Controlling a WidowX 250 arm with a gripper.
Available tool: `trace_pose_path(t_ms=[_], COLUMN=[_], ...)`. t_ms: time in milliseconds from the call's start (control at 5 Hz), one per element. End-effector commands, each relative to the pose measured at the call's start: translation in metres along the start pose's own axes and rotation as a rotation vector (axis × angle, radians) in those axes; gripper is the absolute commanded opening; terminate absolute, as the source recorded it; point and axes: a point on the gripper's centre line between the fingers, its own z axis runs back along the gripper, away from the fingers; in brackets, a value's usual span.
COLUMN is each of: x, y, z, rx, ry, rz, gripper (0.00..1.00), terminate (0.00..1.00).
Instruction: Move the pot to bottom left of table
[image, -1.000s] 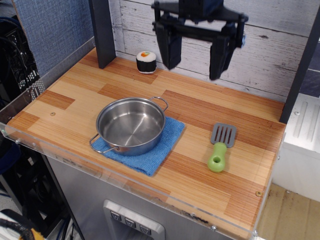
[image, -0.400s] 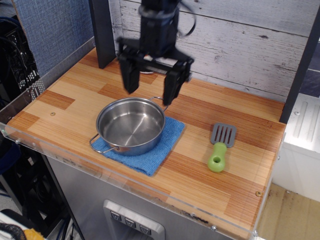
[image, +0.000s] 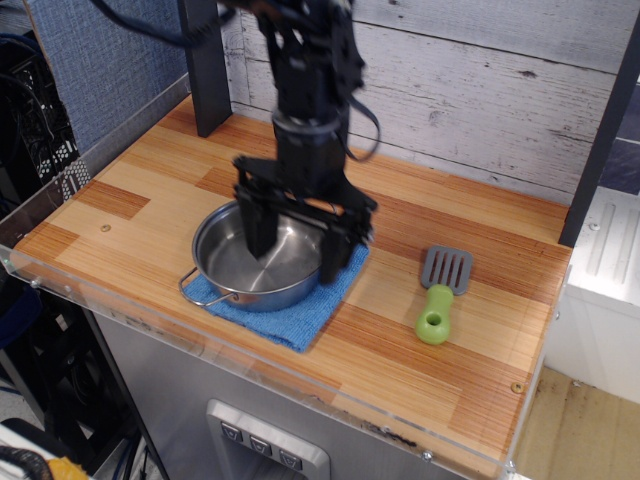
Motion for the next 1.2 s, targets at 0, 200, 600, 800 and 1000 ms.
trace_pose_path(t_ms=[0,200,600,800,1000], x=[0.0,0.0,0.001,0.0,0.003], y=[-0.007,-0.008,-0.013,-0.015,-0.008], z=[-0.001,0.0,0.002,0.002,0.019], rx=[0.003,0.008,0.007,0.003,-0.019], ry=[-0.019,-0.021,-0.014,-0.017,-0.049], rz=[-0.018,-0.018,-0.028,-0.023,-0.005], gripper=[0.0,0.0,0.0,0.0,0.0], terminate=[0.0,0.0,0.0,0.0,0.0])
